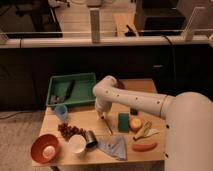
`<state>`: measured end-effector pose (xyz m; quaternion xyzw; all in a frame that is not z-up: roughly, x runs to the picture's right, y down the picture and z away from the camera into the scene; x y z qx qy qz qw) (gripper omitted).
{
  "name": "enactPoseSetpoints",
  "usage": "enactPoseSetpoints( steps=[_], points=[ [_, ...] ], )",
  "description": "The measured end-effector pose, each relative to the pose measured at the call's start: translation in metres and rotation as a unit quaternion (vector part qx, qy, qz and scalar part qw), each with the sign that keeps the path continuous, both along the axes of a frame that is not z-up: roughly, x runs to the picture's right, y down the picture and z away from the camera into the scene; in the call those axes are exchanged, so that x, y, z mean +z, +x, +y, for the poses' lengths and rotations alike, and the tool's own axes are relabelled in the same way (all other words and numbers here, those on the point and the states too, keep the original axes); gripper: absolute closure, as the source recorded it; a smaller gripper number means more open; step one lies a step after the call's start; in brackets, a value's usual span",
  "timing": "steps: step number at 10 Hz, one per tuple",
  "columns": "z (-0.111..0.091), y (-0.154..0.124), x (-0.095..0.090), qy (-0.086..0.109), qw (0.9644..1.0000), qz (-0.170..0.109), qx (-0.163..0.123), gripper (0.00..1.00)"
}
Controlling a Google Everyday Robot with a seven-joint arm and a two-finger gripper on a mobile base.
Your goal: Place fork in tray
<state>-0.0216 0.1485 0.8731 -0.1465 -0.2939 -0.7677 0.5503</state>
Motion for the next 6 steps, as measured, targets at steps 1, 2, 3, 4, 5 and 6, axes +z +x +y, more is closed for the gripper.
enactPoseSetpoints(
  steps=[1,2,3,4,5,6],
  points=[
    [0.001,0.000,0.001,0.000,1.0000,0.001,-0.001,0.20],
    [0.002,0.001,0.002,-0.001,1.0000,0.003,-0.002,0.20],
    [0.004,0.000,0.004,-0.002,1.0000,0.004,-0.003,0.20],
    [0.007,-0.002,0.006,-0.004,1.0000,0.004,-0.006,0.20],
    [0.009,-0.003,0.007,-0.008,0.9999,0.005,-0.007,0.20],
    [0.013,-0.001,0.008,-0.012,0.9999,0.008,-0.010,0.20]
  ],
)
